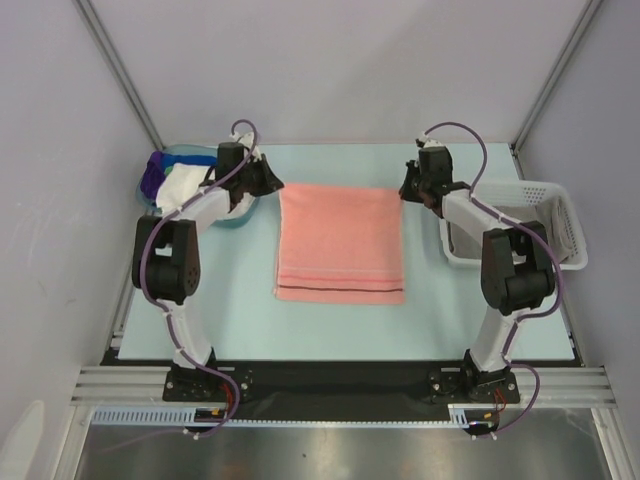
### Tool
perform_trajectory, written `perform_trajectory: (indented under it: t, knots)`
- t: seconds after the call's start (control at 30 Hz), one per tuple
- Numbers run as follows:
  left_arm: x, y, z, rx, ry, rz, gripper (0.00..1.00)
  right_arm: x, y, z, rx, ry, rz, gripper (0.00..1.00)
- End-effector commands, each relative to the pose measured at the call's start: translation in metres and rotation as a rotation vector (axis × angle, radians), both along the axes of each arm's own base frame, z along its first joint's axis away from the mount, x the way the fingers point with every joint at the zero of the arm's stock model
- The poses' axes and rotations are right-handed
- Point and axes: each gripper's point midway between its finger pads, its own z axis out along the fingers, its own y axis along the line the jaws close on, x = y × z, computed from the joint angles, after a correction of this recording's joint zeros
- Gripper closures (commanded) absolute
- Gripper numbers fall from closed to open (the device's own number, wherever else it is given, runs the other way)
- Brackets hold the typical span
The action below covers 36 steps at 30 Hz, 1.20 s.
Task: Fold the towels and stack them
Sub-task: Fold the towel
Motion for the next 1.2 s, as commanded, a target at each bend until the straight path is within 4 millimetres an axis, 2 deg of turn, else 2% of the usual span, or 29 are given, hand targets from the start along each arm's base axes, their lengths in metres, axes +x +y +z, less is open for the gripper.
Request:
perform_trajectory:
  t: [0.0, 0.03, 0.07, 0.1, 0.13, 0.2, 0.23, 0.33, 0.37, 0.43, 0.5, 0.53, 0.7, 0.73, 0.8, 0.83, 0.9, 0.93, 1.13, 1.17]
  knots:
    - [-0.005, 0.002, 0.045, -0.021, -0.121, 0.029, 1.0, -0.009, -0.006, 0.034, 0.023, -0.09, -0.015, 1.0]
    - [-0.013, 0.002, 0.036, -0.017, -0.098, 0.028, 1.0, -0.014, -0.006, 0.035, 0.028, -0.09, -0.017, 1.0]
    - [-0.018, 0.001, 0.036, -0.018, -0.096, 0.029, 1.0, -0.018, -0.007, 0.034, 0.032, -0.091, -0.019, 1.0]
    - [-0.024, 0.0, 0.041, -0.016, -0.108, 0.036, 1.0, -0.023, -0.007, 0.043, 0.045, -0.111, -0.019, 1.0]
    - [-0.034, -0.001, 0.032, -0.018, -0.083, 0.037, 1.0, -0.032, -0.008, 0.034, 0.052, -0.086, -0.025, 1.0]
    - [-0.046, -0.003, 0.036, -0.027, -0.086, 0.049, 1.0, -0.042, -0.009, 0.041, 0.067, -0.092, -0.032, 1.0]
    - [-0.056, -0.001, 0.024, -0.019, -0.06, 0.057, 1.0, -0.051, -0.009, 0.031, 0.072, -0.07, -0.034, 1.0]
    - [-0.078, 0.001, 0.012, 0.003, -0.034, 0.084, 1.0, -0.067, -0.003, 0.037, 0.079, -0.077, -0.022, 1.0]
    - [-0.083, 0.002, 0.009, 0.008, -0.024, 0.087, 1.0, -0.074, -0.003, 0.03, 0.072, -0.06, -0.025, 1.0]
    - [-0.098, 0.003, -0.006, 0.017, 0.011, 0.096, 1.0, -0.083, -0.004, 0.035, 0.056, -0.071, -0.038, 1.0]
    - [-0.108, 0.002, -0.006, 0.018, 0.007, 0.097, 1.0, -0.095, -0.001, 0.029, 0.054, -0.055, -0.034, 1.0]
    - [-0.116, 0.005, -0.015, 0.027, 0.023, 0.108, 1.0, -0.099, 0.0, 0.032, 0.054, -0.063, -0.032, 1.0]
    - [-0.14, 0.004, -0.012, 0.018, -0.001, 0.104, 1.0, -0.122, 0.002, 0.028, 0.036, -0.054, -0.032, 1.0]
    - [-0.145, 0.004, -0.016, 0.02, 0.002, 0.102, 1.0, -0.128, 0.0, 0.022, 0.033, -0.039, -0.034, 1.0]
    - [-0.151, 0.004, -0.009, 0.012, -0.018, 0.098, 1.0, -0.134, -0.001, 0.023, 0.036, -0.041, -0.042, 1.0]
    - [-0.155, 0.004, -0.011, 0.014, -0.016, 0.097, 1.0, -0.14, -0.001, 0.017, 0.032, -0.029, -0.038, 1.0]
    - [-0.16, 0.003, -0.004, 0.013, -0.037, 0.09, 1.0, -0.146, -0.001, 0.019, 0.032, -0.035, -0.039, 1.0]
    - [-0.165, 0.005, -0.007, 0.018, -0.033, 0.089, 1.0, -0.152, -0.001, 0.012, 0.03, -0.022, -0.039, 1.0]
    - [-0.177, 0.005, -0.007, 0.014, -0.046, 0.072, 1.0, -0.17, 0.006, 0.009, 0.048, -0.031, -0.025, 1.0]
    - [-0.179, 0.004, -0.007, 0.009, -0.044, 0.066, 0.96, -0.175, 0.006, 0.002, 0.049, -0.017, -0.027, 0.97]
